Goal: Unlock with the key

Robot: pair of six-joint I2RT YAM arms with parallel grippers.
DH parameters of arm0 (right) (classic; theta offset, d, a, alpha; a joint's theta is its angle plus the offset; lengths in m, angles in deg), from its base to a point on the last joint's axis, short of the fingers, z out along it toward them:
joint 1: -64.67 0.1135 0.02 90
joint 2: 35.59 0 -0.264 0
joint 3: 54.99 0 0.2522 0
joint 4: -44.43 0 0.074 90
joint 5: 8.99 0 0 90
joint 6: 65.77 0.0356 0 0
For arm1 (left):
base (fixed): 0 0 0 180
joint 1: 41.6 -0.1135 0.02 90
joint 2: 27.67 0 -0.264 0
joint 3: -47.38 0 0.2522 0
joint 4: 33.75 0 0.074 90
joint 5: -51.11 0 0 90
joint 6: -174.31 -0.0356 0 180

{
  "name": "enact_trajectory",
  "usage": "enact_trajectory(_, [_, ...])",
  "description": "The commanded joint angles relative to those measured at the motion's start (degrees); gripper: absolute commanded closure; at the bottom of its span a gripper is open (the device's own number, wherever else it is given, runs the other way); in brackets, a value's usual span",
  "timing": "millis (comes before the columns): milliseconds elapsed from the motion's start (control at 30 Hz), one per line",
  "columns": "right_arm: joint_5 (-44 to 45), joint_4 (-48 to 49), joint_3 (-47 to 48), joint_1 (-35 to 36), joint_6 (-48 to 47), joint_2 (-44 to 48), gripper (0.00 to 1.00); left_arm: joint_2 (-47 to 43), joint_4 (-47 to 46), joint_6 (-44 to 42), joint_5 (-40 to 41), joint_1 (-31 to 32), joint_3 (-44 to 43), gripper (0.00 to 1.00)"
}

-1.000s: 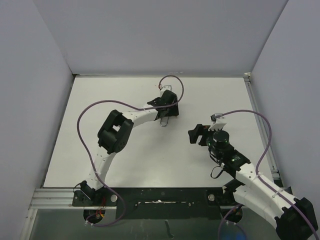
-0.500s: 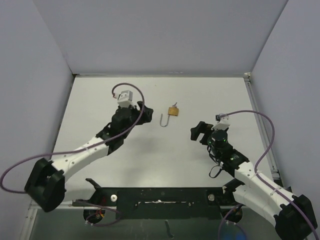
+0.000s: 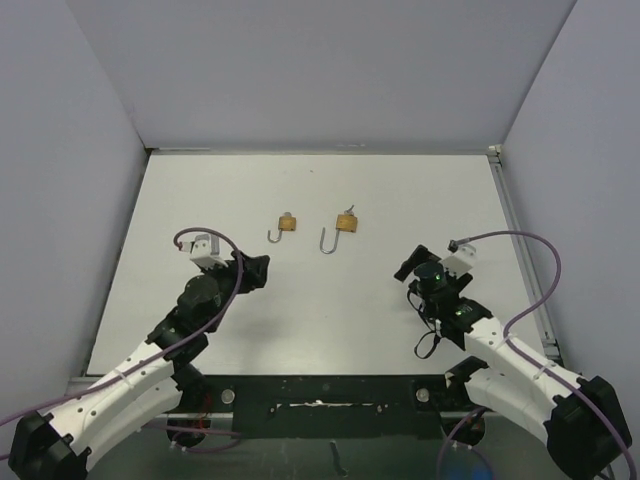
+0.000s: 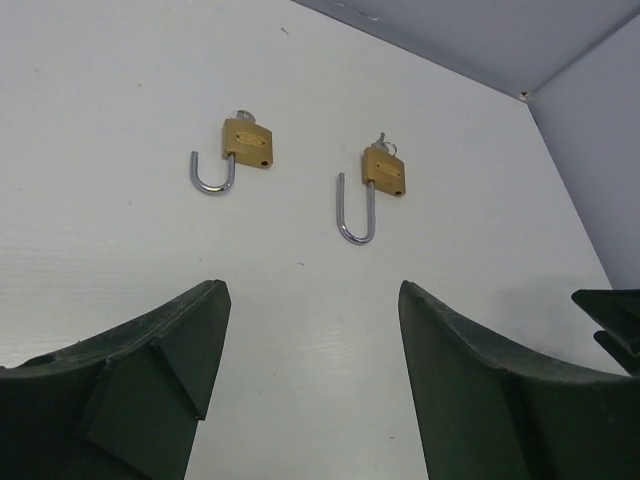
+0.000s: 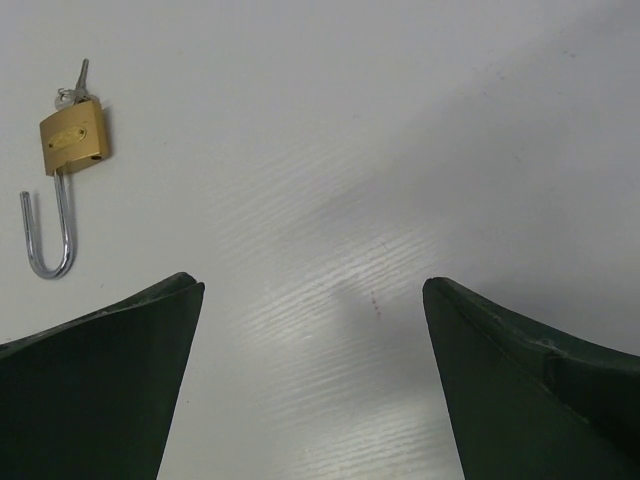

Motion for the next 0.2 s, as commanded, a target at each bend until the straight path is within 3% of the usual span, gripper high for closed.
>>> enact_trajectory(0, [7.40, -2.43, 3.55, 0.68, 3.95, 0.81, 0.03, -1.60, 0.38, -0.66, 2.19, 0.08, -0.16, 0.33])
enact_trajectory(167, [10.62, -6.18, 5.09, 1.06, 7.68, -0.12, 0.02, 1.35, -0.49, -0.59, 1.40, 0.13, -0.86, 0.33])
